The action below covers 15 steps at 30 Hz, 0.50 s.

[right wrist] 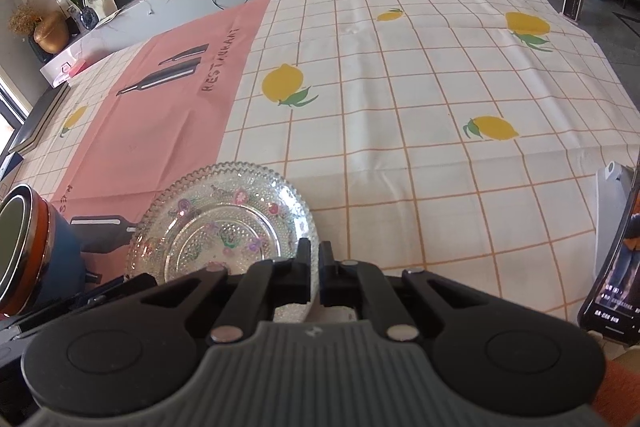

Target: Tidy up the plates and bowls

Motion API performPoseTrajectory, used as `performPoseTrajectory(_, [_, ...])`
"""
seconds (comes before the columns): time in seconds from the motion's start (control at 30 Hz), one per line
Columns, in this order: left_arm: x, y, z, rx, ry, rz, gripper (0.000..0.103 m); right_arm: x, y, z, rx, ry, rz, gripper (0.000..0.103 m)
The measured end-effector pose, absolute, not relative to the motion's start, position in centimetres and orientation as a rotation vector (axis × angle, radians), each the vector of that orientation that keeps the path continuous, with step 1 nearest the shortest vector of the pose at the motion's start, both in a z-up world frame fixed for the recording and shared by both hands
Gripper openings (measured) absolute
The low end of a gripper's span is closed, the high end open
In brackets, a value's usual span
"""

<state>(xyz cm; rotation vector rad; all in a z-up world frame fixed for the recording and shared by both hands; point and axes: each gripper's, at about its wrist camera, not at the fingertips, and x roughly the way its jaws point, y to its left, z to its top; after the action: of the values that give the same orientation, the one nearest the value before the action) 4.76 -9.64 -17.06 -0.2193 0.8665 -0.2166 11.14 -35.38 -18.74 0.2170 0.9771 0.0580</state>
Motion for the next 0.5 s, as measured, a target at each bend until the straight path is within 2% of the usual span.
performPoseTrajectory(0.1, [4.7,-9.6,-16.9,-0.220,0.874,-0.206,0.023,11.0,-35.7,-18.7,0.233,0.973,0.053,0.002])
performPoseTrajectory(0.13, [4.6,-9.6,-16.9,-0.216,0.874,-0.197,0.028,10.9,-35.9,-18.6,0.243,0.969,0.046,0.004])
performPoseTrajectory(0.17, [4.6,-9.5,-16.8,-0.218,0.877,-0.193,0.035,10.8,-36.1,-18.5,0.256,0.964,0.034,0.008])
performPoseTrajectory(0.27, [4.9,-9.0,-17.1,-0.281,0.925,-0.199,0.041,10.8,-36.8,-18.6,0.308,0.980,-0.001,0.031])
performPoseTrajectory(0.4, [5.3,-8.2,-18.0,-0.411,0.998,-0.222,0.044,11.9,-37.7,-19.8,0.423,1.097,0.064,0.035])
performPoseTrajectory(0.5, [5.4,-8.2,-18.2,-0.447,1.012,-0.236,0.039,12.3,-38.9,-21.0,0.557,1.167,0.075,0.036])
